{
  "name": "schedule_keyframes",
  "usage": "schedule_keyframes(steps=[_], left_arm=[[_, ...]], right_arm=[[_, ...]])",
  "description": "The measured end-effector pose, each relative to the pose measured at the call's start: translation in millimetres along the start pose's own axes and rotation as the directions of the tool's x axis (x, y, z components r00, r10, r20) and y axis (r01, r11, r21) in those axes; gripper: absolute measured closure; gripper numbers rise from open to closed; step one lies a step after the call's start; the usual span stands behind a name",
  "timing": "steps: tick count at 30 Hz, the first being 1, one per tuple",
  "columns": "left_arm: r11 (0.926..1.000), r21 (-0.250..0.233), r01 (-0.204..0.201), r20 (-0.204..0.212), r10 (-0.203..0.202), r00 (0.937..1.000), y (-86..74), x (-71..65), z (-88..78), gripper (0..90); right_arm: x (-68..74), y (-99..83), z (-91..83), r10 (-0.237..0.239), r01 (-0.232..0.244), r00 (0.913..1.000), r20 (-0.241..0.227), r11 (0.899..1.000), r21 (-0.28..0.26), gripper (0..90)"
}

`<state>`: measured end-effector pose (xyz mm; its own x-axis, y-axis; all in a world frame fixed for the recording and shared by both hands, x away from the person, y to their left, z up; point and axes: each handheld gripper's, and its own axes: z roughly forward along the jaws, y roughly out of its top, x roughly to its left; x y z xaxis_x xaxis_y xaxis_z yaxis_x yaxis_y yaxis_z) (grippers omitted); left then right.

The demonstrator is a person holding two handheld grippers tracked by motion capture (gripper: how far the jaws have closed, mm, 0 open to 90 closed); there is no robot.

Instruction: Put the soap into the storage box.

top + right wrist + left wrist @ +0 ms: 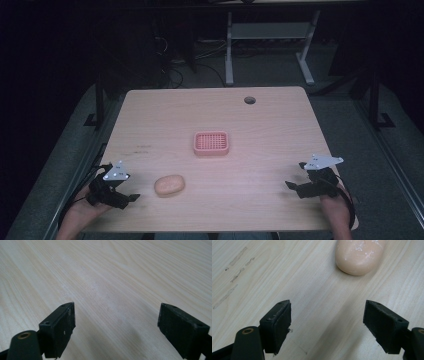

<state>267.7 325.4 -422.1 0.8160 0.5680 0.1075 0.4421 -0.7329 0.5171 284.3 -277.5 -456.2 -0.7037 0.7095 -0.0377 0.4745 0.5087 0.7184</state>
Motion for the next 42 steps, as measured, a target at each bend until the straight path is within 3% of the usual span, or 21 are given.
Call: schedule_keyframes(steps=[10, 16, 23, 29, 35, 42], left_arm=[[0.9998, 0.018, 0.008, 0.010, -0.008, 0.9999, 1.0, -0.4, -2.4, 22.3], [0.9989, 0.042, -0.020, 0.006, 0.020, 0.9998, 8.4, 0.2, -2.8, 22.3], [0.9988, 0.031, -0.037, 0.008, 0.037, 0.9993, 15.9, -0.1, -5.0, 21.1], [0.9980, 0.043, -0.047, 0.024, 0.046, 0.9987, 19.4, -0.8, -5.3, 20.8], [0.9977, 0.059, -0.034, 0.032, 0.032, 0.9990, 17.6, 2.4, -5.0, 20.6], [0.9962, 0.071, -0.051, 0.030, 0.049, 0.9983, 21.7, 2.2, -6.7, 20.5]], right_arm=[[2.1, 3.8, 6.2, -0.022, 0.023, 0.9995, -0.022, 1.000, 0.007, 14.2], [2.8, 3.5, 4.1, -0.039, 0.039, 0.9992, -0.013, 0.999, 0.006, 14.2], [2.7, 2.2, -1.4, -0.027, 0.026, 0.9996, -0.010, 0.999, -0.021, 14.2], [5.4, 4.7, 1.4, -0.047, 0.046, 0.9988, -0.011, 0.999, -0.017, 14.2], [4.8, 4.3, 4.1, -0.035, 0.035, 0.9992, -0.017, 0.999, -0.010, 14.3], [2.2, 4.1, 7.9, -0.022, 0.022, 0.9997, -0.013, 1.000, 0.000, 14.3]])
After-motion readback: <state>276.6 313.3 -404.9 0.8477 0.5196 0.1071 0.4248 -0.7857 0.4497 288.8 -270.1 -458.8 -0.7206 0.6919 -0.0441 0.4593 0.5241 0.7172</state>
